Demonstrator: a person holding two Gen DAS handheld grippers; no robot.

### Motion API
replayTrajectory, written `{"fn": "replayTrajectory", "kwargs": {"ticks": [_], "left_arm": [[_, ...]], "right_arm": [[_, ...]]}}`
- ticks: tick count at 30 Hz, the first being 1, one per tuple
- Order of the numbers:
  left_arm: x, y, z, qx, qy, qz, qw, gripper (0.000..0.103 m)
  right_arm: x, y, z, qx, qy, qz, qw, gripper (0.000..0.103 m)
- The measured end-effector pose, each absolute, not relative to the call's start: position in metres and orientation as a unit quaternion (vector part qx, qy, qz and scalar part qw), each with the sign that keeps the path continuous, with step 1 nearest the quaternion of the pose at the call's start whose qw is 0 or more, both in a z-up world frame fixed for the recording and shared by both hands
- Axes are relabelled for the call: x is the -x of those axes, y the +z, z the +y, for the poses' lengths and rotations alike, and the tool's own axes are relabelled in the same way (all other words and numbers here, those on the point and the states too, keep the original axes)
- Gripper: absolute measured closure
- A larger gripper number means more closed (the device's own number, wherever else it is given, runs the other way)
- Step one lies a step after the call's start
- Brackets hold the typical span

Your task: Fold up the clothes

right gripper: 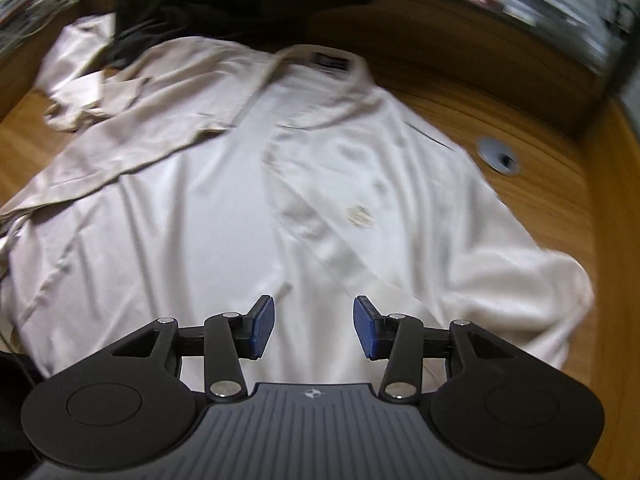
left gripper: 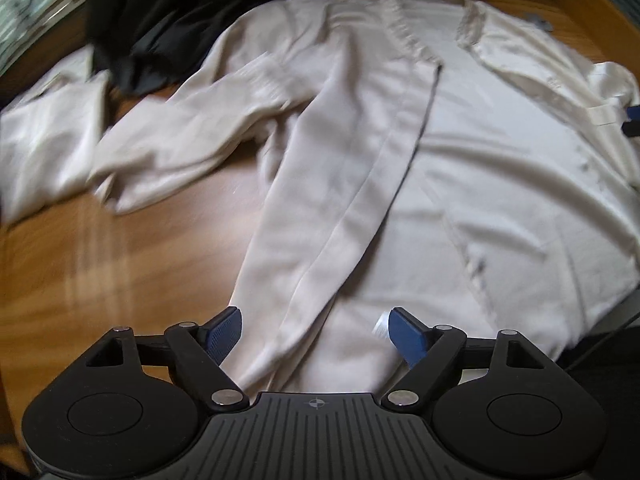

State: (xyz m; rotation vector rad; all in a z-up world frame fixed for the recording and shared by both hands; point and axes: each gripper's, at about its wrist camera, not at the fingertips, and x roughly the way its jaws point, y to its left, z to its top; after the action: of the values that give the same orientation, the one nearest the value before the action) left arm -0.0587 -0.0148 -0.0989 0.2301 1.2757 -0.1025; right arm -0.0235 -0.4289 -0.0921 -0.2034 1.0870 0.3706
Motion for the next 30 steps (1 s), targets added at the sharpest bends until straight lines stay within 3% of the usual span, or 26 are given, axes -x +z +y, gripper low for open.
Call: {"fn": "replayTrajectory", "kwargs": {"ticks": [15, 17, 19, 20, 30], "left_arm": [[0.118, -0.140, -0.013, -0.071, 0.016, 0.589, 0.805, 0.024], [0.115, -0.142, -0.012, -0.071, 0.015, 0.582, 0.810, 0.042], [0.112, -0.143, -0.010, -0.073, 0.005, 0.580, 0.811, 0.091], [0.112, -0.141, -0.007, -0.078, 0.001, 0.578, 0.812, 0.099], [0.122, -0.081, 0.040, -0.112, -0.099, 0.618, 0.772, 0.098]], "right_arm": [[0.042, -0.087, -0.356, 0.135, 0.288, 0.507, 0.801, 0.052], [0.048, -0.087, -0.347, 0.135, 0.290, 0.510, 0.798, 0.052], [0.056, -0.086, -0.339, 0.133, 0.289, 0.512, 0.798, 0.052], [0.060, -0.086, -0.335, 0.131, 0.288, 0.513, 0.798, 0.052], [0.098, -0.093, -0.300, 0.097, 0.223, 0.537, 0.808, 0.051]]}}
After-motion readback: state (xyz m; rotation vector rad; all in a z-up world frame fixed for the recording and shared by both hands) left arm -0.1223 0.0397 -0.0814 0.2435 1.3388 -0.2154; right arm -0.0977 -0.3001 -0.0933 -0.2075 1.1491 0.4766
